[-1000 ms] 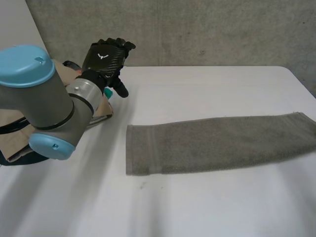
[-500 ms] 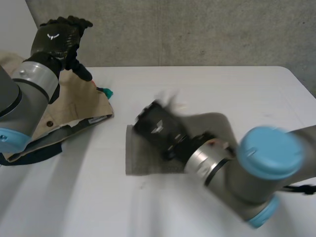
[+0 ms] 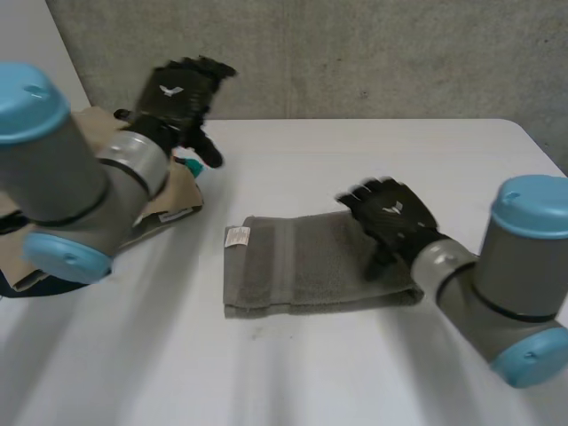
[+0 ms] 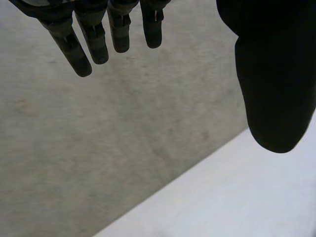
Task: Fold the laundry.
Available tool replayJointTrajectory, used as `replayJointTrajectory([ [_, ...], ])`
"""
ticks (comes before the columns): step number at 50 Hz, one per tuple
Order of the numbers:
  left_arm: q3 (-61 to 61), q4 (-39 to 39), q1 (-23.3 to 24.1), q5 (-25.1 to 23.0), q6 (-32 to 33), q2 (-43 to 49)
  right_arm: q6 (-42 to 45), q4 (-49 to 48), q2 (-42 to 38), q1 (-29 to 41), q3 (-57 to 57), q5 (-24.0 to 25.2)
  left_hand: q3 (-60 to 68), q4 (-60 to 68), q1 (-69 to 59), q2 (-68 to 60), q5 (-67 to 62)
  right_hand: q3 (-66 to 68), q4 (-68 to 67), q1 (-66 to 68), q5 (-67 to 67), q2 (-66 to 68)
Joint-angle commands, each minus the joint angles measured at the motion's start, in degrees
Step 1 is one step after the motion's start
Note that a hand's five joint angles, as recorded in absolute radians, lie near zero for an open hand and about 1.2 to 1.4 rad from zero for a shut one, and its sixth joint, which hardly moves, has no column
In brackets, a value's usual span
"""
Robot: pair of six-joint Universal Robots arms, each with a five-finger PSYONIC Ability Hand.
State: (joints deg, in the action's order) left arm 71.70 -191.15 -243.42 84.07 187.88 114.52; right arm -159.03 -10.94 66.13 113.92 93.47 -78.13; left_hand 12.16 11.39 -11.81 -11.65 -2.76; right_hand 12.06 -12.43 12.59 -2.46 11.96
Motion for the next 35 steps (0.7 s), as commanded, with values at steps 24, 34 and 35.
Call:
replayJointTrajectory([
  [24,3.7,5.61,-6.37,0.31,-1.2,-6.59,19.81,-12.88,-10.75,24.06,-7.51,4.12,-2.16,-1.39,1.81,1.65,2.76,67.94,-67.57,67.41,-67.54,68.04],
  [34,3.27,6.4,-6.55,0.75,-1.46,-5.01,11.22,-6.64,-12.35,20.21,-14.2,-3.78,-2.16,-1.39,1.81,1.65,2.76,-2.06,2.43,-2.59,2.46,-1.96],
  [35,2.22,7.01,-6.02,0.75,-1.55,-4.39,6.5,-5.6,-9.99,18.03,-14.37,-4.92,-2.16,-1.39,1.81,1.65,2.76,-2.06,2.43,-2.59,2.46,-1.96],
])
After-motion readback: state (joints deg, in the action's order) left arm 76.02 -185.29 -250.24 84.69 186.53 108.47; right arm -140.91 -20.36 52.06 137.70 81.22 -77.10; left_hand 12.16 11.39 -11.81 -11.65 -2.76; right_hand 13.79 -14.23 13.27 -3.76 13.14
